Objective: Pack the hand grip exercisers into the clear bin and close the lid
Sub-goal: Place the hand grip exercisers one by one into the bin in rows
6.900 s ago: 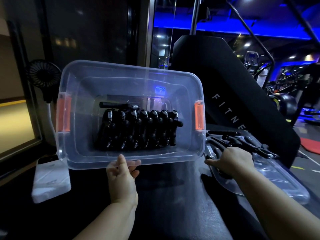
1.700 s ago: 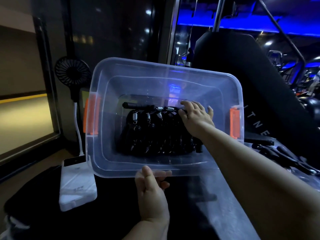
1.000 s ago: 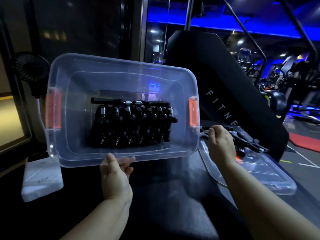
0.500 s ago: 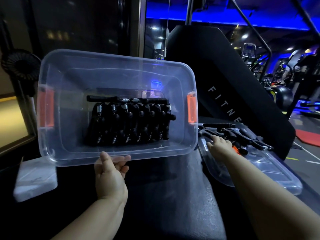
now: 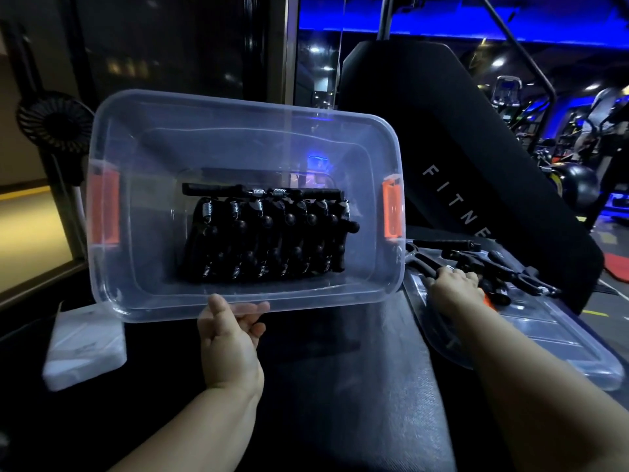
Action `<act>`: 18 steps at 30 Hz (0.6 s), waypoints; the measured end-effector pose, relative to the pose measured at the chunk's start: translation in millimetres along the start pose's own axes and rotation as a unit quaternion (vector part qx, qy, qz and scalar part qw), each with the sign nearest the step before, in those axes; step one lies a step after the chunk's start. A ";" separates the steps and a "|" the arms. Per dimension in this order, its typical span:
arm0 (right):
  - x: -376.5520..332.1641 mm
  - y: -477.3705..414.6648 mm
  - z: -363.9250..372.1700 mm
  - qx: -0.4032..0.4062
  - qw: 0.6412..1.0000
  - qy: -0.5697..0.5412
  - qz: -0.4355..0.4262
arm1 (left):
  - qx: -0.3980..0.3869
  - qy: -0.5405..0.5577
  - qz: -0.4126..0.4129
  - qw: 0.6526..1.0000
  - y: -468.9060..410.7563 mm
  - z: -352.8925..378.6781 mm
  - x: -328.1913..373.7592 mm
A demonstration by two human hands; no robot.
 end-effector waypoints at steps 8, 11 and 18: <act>7.3 7.8 -8.2 0.001 0.999 -0.006 -0.031 | -0.001 0.001 -0.006 1.000 1.9 2.0 2.2; 13.1 17.2 -9.4 -0.005 0.998 0.014 -0.063 | -0.003 0.002 -0.010 1.000 2.0 1.3 1.6; 37.2 45.2 -21.1 -0.021 0.993 0.073 -0.094 | -0.006 0.006 -0.017 1.000 4.4 2.7 2.5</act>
Point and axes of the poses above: each hand's wrist, its own y-axis away from the middle knuckle, its own z-axis out of the palm, x = y × z, the point moved 9 cm from there along -y, towards the middle knuckle, and after that the axes turned 1 degree about -x, right-handed, at the moved point
